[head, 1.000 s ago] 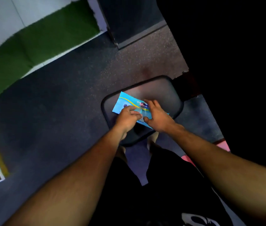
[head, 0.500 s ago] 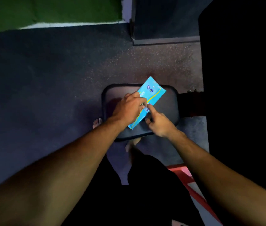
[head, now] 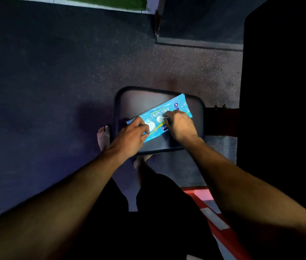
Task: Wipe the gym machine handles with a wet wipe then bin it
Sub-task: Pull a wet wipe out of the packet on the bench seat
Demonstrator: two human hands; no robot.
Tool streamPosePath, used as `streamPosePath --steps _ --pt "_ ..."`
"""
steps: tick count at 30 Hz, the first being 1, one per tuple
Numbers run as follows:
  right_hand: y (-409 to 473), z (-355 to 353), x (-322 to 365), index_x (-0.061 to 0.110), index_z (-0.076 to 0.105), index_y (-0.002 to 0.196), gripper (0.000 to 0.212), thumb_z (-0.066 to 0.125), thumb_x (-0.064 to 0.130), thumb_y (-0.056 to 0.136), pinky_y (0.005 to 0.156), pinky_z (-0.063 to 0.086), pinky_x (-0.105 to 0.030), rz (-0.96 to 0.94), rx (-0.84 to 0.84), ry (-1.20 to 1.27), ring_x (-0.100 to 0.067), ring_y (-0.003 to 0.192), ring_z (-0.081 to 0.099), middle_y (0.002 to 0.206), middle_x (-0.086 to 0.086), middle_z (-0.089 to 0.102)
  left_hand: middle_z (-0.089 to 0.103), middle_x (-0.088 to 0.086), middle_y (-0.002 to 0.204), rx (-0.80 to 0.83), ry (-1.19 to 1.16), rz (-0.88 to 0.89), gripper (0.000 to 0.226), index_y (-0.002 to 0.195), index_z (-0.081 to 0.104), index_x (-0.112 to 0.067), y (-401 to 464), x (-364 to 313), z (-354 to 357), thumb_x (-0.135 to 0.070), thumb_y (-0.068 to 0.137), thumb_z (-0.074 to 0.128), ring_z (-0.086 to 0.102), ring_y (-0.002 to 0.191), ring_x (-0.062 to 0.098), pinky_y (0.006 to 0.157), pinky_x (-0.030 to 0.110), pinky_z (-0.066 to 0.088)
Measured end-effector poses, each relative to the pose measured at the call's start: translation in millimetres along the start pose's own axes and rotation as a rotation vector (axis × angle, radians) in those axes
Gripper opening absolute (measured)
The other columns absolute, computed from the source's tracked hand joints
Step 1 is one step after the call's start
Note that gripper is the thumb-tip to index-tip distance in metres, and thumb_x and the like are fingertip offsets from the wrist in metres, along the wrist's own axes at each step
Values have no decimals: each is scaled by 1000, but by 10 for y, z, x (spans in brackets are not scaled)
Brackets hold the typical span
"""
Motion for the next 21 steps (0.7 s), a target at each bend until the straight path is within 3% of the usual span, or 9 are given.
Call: streamPosePath --steps 5,8,14,21 --pt "83 55 37 27 69 114 21 58 29 96 80 47 -34 -30 -17 -143 -31 109 60 113 -8 65 52 -4 127 38 -115 50 9 105 69 -20 67 99 46 -22 97 65 62 106 25 80 33 44" --pt "126 94 55 25 68 105 15 58 26 94 76 48 -33 -79 -17 -184 -30 105 61 109 -6 66 52 -5 128 54 -88 54 10 107 69 -22 94 104 40 -24 98 64 59 105 21 75 26 35" --pt "192 144 88 19 67 99 11 59 17 92 74 48 -33 -115 -28 -193 -30 102 61 109 -5 66 51 -6 128 63 -48 43 12 108 69 -23 120 82 44 -27 99 62 56 110 18 75 27 34" --pt "138 147 -75 16 67 95 10 61 23 94 74 45 -36 -73 -85 110 -30 93 62 102 -6 67 49 -5 130 75 0 16 15 112 67 -24 96 33 34 -30 102 58 57 109 25 74 30 33"
Point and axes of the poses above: each hand's wrist, its own y-axis towards the middle knuckle, its own z-axis out of the palm, x = y × z, the point moved 3 cm from there along y, towards the middle knuckle
